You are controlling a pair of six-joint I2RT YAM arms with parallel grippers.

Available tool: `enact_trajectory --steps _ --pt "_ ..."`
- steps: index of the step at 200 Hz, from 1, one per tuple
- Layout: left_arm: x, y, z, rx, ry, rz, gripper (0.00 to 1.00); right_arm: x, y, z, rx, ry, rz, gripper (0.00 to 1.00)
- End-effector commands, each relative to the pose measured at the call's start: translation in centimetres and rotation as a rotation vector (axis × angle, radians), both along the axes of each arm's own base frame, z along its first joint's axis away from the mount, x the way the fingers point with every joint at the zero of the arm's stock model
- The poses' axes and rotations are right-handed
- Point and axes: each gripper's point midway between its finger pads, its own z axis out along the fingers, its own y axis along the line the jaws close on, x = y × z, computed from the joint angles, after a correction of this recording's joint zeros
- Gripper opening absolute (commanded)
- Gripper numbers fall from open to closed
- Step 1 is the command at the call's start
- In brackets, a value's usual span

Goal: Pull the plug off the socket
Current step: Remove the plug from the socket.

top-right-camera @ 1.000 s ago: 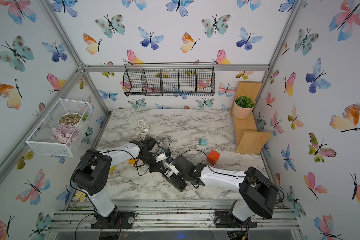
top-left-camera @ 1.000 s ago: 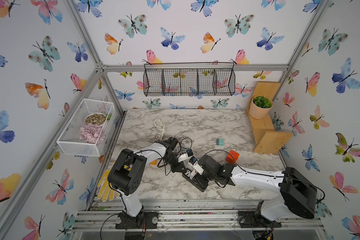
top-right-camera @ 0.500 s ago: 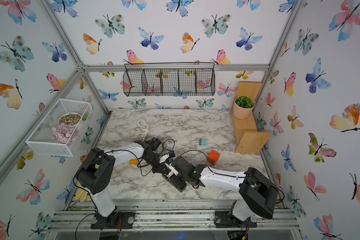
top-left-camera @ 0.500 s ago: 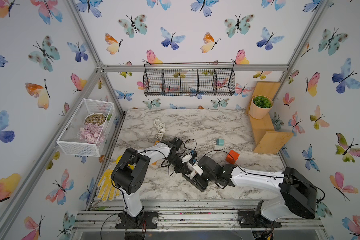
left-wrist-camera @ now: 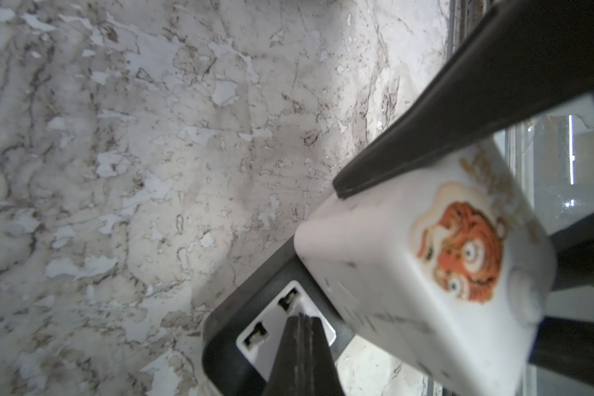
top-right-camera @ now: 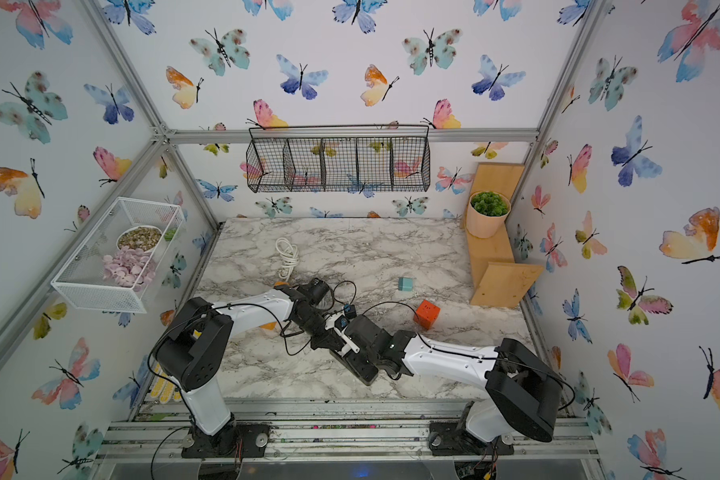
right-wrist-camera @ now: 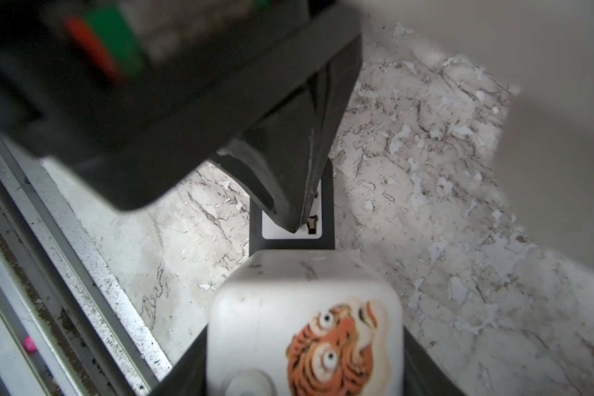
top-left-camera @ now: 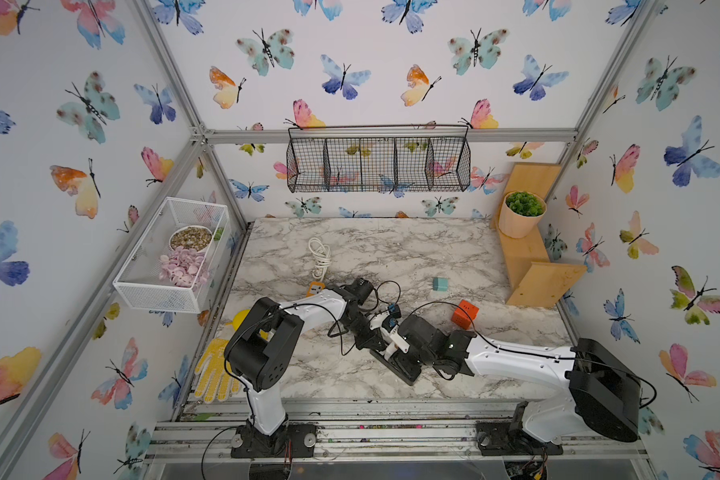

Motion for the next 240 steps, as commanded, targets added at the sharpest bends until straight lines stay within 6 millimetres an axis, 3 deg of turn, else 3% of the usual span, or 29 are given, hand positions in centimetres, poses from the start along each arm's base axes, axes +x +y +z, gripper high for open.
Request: enact_trajectory --steps 1,38,74,164,240 --pt "-1.6 6.8 -7.8 0.401 0.009 0.024 0.00 2.6 1.7 6.5 0.172 -0.152 -0.081 0.01" --pt "-1.7 7.2 -8.5 0.433 0.008 0.028 0.00 2.4 2.1 8.1 0.198 -0.206 -0.058 0.01" --pt "-1.9 7.3 -8.9 0.449 0.015 0.026 0.00 2.0 2.3 7.9 0.169 -0.221 -0.006 0.01" --pt "-2.6 8.3 -11.2 0.529 0.048 0.024 0.00 1.3 2.0 10.6 0.357 -0.265 -0.024 0.01" --pt "-2.9 8.8 -12.1 0.591 0.038 0.022 0.00 1.9 1.5 14.2 0.452 -0.352 -0.055 0.01"
